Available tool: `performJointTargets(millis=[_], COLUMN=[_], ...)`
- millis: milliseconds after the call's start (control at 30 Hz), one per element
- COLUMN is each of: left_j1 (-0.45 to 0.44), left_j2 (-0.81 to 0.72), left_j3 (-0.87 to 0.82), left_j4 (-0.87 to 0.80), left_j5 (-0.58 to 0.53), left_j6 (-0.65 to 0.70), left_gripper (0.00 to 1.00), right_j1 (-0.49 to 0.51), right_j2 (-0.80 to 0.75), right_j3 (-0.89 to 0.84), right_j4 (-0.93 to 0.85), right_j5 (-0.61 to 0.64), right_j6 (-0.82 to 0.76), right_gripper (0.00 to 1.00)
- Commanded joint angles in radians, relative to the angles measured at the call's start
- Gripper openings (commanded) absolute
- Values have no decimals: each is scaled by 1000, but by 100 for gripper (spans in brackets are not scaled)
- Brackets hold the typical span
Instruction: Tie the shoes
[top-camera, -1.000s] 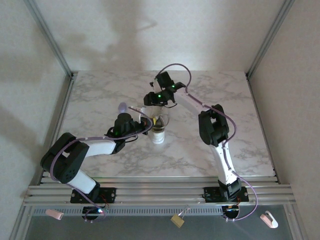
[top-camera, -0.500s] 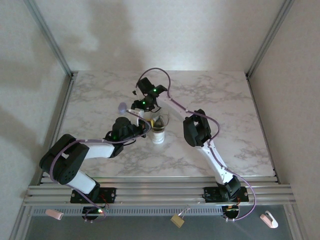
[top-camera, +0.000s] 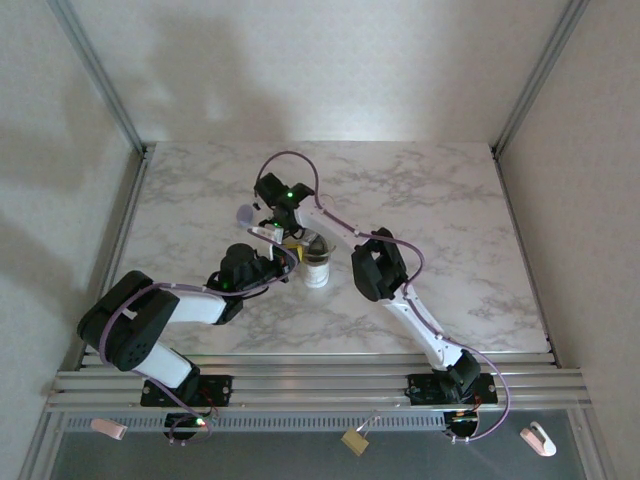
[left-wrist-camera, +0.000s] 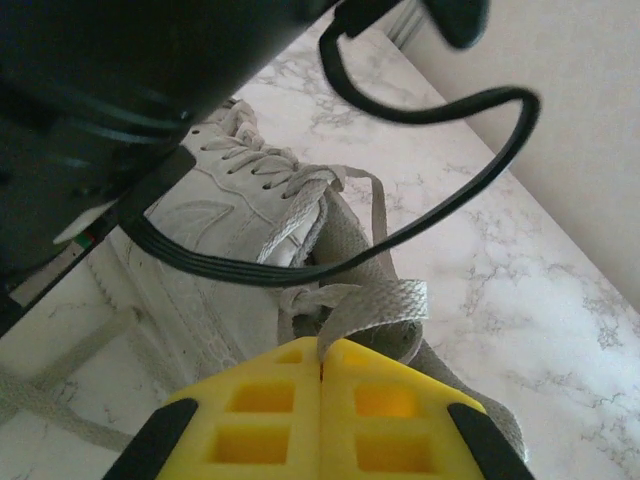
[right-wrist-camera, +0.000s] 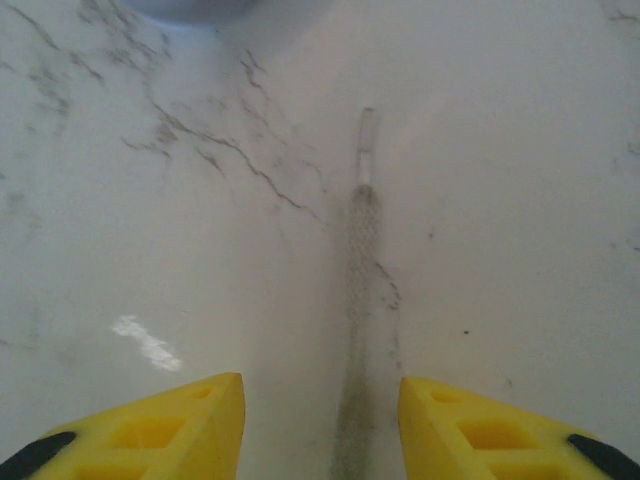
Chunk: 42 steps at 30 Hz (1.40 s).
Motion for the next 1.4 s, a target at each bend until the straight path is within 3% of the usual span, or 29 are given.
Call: performJointTargets(millis=[0,267,567,667,767,1000,1367], left_j1=[-11,-11,-11,-11,-9,-9,8], left_j2=[8,29,49,40,12,-18,-56], left_j3=[-9,-9,3,21,62,76,135], left_j4=[53,63,70,35,-69,-66,-155], left_j5=[-5,-2,-17,-42,-80,-42,-1], left_j6=[-9,-12,-22,-41,-70,-128,-128], left_gripper=[0,0,0,0,0,0,0], right_j1=[7,12,13,4,-11,-40,-76], right_j2=[44,95,104,41,-51,-257,-477], right_j3=[43,66,119,115,69,-107,-323], right_j4=[-52,-87,-120,-107,-75,21,112], right_j5=[66,96,88,70,23,-70,3], right_j6=[-49,-65,-65,-46,-19,36,61], right_gripper=[46,43,6,0,0,0,0])
